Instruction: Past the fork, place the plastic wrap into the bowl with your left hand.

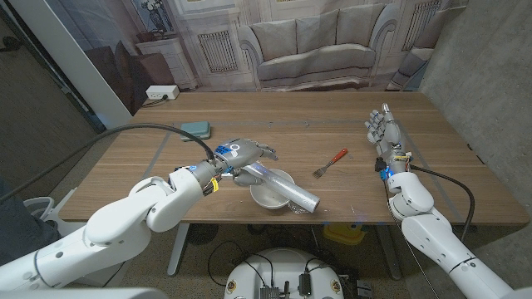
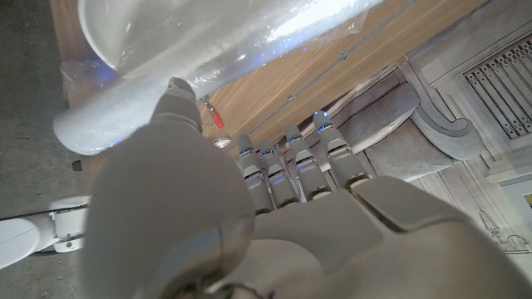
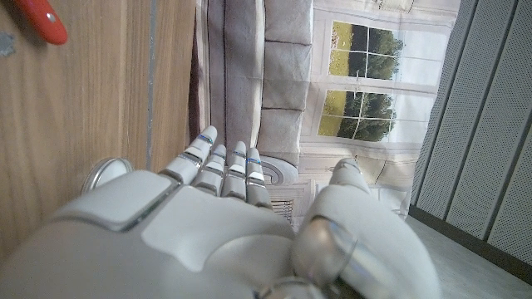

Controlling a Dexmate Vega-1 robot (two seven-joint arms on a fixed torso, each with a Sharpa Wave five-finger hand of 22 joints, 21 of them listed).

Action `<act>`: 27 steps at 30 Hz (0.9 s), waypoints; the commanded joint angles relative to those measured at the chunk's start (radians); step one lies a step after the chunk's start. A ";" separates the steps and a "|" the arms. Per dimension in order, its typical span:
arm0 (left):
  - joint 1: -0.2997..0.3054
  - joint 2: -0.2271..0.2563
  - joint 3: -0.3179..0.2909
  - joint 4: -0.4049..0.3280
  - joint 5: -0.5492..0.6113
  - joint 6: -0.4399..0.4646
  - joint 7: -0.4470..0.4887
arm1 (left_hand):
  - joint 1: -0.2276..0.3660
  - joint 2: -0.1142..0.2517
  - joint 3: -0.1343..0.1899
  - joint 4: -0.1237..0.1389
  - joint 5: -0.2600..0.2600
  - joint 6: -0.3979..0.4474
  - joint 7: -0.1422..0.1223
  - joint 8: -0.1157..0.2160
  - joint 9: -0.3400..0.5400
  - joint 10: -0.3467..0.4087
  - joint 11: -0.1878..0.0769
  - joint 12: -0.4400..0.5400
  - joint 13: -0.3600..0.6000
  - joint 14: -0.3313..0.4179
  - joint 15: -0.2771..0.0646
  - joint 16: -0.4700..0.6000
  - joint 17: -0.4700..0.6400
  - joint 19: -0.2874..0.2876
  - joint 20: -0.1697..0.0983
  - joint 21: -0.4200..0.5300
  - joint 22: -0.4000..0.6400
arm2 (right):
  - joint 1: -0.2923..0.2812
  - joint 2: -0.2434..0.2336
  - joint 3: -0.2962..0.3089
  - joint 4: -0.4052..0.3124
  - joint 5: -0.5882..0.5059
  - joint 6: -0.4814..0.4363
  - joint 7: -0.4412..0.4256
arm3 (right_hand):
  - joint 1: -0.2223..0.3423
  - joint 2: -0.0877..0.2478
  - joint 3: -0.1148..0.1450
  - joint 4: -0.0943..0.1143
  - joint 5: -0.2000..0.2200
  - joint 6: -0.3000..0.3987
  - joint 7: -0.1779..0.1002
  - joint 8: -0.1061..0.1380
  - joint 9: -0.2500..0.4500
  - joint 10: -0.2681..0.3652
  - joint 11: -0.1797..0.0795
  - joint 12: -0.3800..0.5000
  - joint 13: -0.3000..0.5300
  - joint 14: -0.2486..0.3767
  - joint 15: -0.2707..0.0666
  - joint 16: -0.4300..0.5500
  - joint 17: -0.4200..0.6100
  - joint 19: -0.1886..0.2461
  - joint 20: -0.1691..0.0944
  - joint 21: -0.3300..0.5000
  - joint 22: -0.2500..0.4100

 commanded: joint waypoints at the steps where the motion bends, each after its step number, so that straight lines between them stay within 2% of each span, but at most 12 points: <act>1: 0.007 -0.016 -0.051 0.009 -0.005 -0.029 0.044 | -0.006 0.005 -0.005 0.004 0.006 0.000 0.000 0.003 0.001 -0.002 0.000 0.007 0.000 -0.003 -0.023 0.007 0.001 -0.004 -0.003 0.000 0.002 | -0.004 0.006 -0.002 -0.008 -0.010 -0.001 -0.013 | 0.001 0.003 0.002 -0.007 0.000 0.004 -0.003 0.001 0.003 0.004 0.002 -0.001 0.002 0.006 0.003 0.001 0.003 0.007 -0.002 -0.002 0.005; 27: -0.062 -0.074 -0.095 0.075 -0.058 -0.153 0.135 | -0.005 0.017 -0.006 0.005 0.016 0.002 -0.001 0.009 0.001 -0.005 0.000 0.011 -0.001 -0.005 -0.023 0.010 0.001 -0.008 -0.004 0.000 0.003 | -0.016 0.018 -0.018 -0.047 -0.054 -0.016 -0.063 | 0.001 0.003 0.001 -0.009 -0.001 0.004 -0.004 0.001 0.003 0.005 0.003 -0.001 0.002 0.005 0.003 0.000 0.003 0.007 0.000 -0.007 0.006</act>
